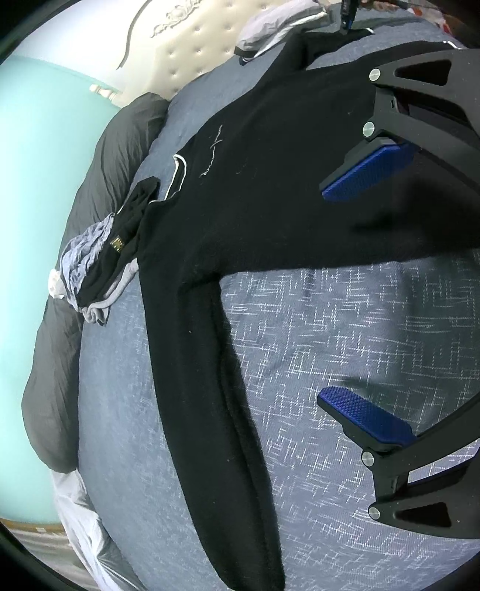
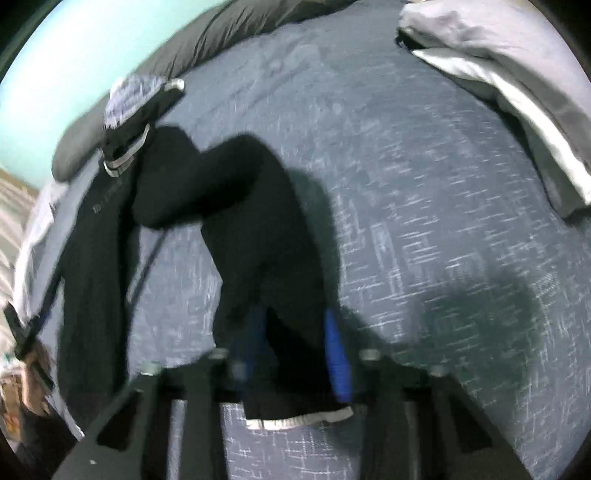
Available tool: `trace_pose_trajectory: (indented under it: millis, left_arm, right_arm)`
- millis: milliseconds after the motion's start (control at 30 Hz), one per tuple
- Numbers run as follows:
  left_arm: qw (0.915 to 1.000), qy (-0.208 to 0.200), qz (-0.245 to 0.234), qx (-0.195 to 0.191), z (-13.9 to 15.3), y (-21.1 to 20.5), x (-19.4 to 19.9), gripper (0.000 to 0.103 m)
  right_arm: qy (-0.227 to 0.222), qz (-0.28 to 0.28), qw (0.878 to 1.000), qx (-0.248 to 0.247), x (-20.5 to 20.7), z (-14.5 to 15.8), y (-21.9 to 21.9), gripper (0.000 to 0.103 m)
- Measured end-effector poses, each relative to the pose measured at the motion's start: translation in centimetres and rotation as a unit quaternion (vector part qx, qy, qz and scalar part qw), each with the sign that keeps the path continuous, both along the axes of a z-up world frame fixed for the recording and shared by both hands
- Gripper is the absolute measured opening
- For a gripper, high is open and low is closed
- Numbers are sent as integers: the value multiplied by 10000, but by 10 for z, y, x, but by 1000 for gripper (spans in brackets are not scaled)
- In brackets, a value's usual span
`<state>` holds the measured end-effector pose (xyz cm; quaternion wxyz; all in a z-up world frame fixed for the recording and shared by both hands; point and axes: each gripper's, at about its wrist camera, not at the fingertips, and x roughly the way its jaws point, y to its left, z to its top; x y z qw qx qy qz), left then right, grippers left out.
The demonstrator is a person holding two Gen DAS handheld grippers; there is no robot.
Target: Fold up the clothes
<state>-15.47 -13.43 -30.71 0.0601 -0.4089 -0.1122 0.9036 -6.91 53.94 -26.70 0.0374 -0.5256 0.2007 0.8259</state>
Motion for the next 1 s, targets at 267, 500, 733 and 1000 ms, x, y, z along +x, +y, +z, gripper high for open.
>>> trace_pose_trajectory:
  millis: [267, 500, 733, 1000]
  left_arm:
    - [10000, 11, 12, -27, -1, -1, -2, 103]
    - [9999, 131, 51, -96, 4, 0, 1, 103]
    - [9998, 156, 94, -110, 5, -6, -1, 103]
    - [9998, 149, 104, -114, 4, -8, -3, 103]
  right_arm:
    - [339, -141, 9982, 464, -10, 51, 18, 7]
    - [139, -516, 9930, 1053, -40, 104, 71, 7]
    - [-133, -694, 9862, 1497, -62, 117, 90, 6]
    - [315, -1284, 9658, 2229, -64, 153, 104, 6]
